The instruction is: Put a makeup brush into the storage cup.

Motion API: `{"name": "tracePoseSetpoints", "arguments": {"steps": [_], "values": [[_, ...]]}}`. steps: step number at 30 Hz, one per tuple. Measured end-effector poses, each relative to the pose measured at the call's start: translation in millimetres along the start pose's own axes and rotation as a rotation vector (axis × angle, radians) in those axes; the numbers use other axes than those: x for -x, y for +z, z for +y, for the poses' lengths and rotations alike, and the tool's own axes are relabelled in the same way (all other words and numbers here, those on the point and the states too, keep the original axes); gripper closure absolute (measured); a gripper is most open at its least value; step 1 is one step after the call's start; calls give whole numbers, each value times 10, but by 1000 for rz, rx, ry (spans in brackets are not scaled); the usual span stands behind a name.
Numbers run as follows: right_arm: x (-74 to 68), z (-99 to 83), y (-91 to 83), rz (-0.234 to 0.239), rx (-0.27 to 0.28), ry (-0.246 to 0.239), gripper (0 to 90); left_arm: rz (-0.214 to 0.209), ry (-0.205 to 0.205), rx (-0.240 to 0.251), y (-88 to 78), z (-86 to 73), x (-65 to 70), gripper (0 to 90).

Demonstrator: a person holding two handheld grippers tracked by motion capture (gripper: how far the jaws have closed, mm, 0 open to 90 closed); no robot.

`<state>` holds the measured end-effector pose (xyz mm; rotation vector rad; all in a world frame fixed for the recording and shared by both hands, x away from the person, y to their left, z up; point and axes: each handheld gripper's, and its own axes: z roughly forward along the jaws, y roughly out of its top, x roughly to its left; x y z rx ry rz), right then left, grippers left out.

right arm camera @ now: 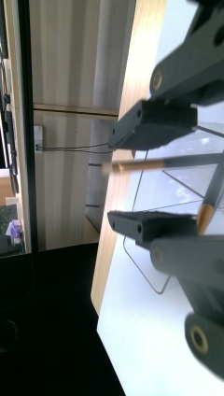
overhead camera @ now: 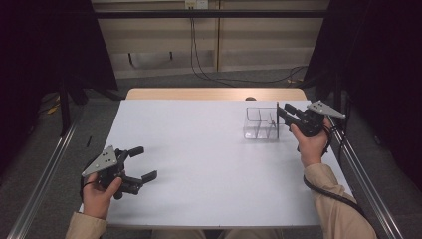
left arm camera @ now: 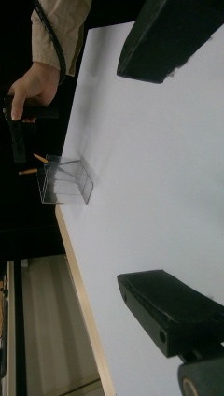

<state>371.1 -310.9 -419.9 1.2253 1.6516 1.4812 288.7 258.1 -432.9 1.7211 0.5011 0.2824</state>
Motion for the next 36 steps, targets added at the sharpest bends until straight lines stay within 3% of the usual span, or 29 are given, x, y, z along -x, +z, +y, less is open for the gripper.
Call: {"name": "tracePoseSetpoints", "arguments": {"steps": [17,36], "values": [[-7,-8,-34,17,3,0,280,-3,-3,-1,7,0,1,27],[-64,-38,-103,48,-18,-20,120,1,0,-1,11,0,-9,27]]}}
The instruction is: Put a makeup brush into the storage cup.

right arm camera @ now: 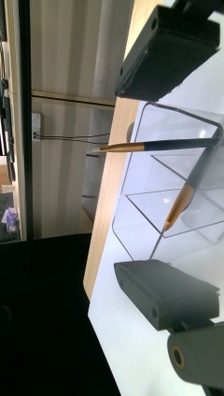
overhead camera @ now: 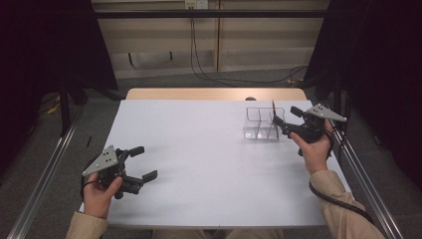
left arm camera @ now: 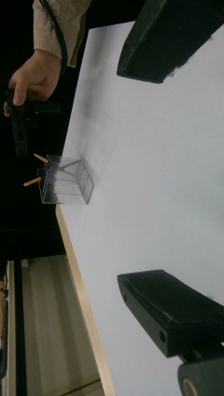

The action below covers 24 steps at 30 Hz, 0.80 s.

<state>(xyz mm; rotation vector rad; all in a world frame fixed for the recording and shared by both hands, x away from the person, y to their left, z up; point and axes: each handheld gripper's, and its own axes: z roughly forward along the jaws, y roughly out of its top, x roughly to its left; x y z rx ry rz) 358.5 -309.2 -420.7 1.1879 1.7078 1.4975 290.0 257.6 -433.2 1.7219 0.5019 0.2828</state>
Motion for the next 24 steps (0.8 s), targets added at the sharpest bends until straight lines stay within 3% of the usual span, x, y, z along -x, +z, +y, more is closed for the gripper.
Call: {"name": "tracePoseSetpoints", "arguments": {"steps": [24], "values": [[-45,-115,-108,12,-7,-18,78,2,3,5,-2,9,0,27]]}}
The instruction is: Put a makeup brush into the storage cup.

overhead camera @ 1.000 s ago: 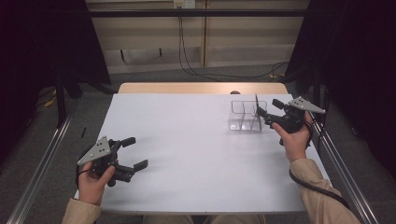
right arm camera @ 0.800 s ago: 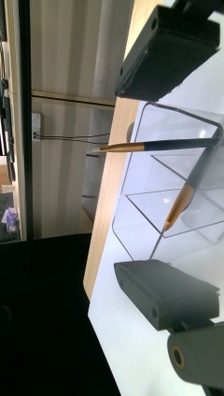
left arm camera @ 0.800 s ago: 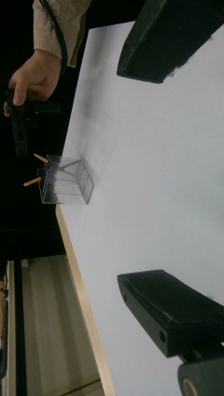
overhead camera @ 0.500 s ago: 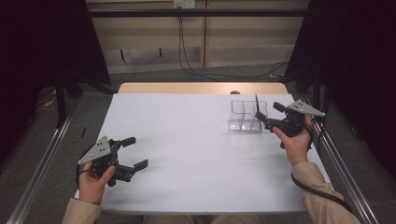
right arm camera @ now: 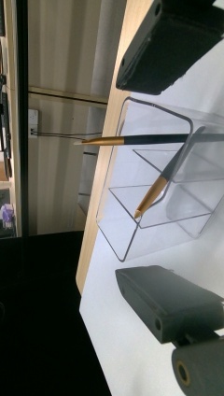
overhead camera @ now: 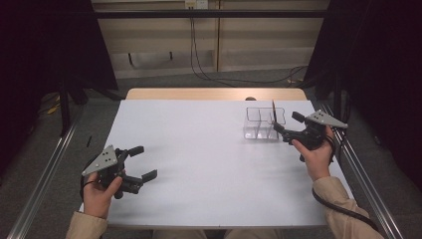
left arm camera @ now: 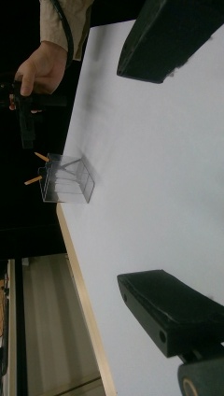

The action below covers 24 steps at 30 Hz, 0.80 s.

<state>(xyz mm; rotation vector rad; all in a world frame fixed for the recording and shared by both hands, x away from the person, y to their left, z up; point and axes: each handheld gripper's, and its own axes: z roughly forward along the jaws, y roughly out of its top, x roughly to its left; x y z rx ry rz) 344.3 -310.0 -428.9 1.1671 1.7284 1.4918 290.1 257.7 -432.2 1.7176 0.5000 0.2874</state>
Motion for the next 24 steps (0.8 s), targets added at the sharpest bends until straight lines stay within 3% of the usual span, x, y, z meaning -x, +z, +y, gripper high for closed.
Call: {"name": "tracePoseSetpoints", "arguments": {"steps": [24], "values": [[-90,-86,-140,26,-5,-4,76,-4,2,-2,18,1,3,27]]}}
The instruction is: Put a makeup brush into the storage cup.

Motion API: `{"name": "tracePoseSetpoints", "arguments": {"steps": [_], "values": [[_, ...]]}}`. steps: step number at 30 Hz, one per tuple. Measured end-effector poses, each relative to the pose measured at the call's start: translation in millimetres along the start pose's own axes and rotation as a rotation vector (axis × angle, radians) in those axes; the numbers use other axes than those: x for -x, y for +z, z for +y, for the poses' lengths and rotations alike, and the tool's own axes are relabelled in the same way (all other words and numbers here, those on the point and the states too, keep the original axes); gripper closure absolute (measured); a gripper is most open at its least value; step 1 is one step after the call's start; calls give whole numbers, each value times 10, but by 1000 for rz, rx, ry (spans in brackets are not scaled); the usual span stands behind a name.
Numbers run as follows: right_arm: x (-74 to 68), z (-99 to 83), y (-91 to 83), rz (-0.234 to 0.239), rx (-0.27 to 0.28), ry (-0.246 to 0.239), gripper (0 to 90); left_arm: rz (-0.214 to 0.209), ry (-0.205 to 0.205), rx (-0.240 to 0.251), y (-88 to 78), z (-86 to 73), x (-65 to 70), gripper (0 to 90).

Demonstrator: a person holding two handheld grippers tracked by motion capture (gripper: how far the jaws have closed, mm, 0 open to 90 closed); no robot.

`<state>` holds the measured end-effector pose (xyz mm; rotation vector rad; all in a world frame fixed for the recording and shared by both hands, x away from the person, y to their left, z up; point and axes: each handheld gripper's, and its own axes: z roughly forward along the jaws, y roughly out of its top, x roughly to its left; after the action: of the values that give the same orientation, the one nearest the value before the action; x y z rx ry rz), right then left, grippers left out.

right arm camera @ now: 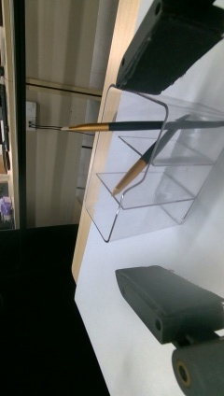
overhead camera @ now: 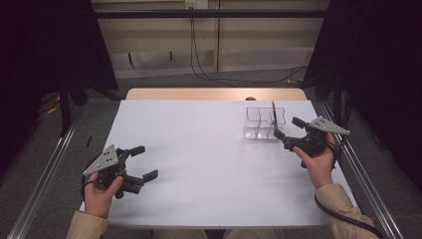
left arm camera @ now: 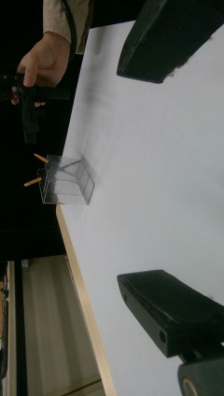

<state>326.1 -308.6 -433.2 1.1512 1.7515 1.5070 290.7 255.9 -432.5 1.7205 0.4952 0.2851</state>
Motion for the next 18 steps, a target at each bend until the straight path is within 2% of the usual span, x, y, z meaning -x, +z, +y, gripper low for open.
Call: {"name": "tracePoseSetpoints", "arguments": {"steps": [18], "values": [[-87,-64,-142,15,-6,-17,74,-14,4,-3,43,10,15,27]]}}
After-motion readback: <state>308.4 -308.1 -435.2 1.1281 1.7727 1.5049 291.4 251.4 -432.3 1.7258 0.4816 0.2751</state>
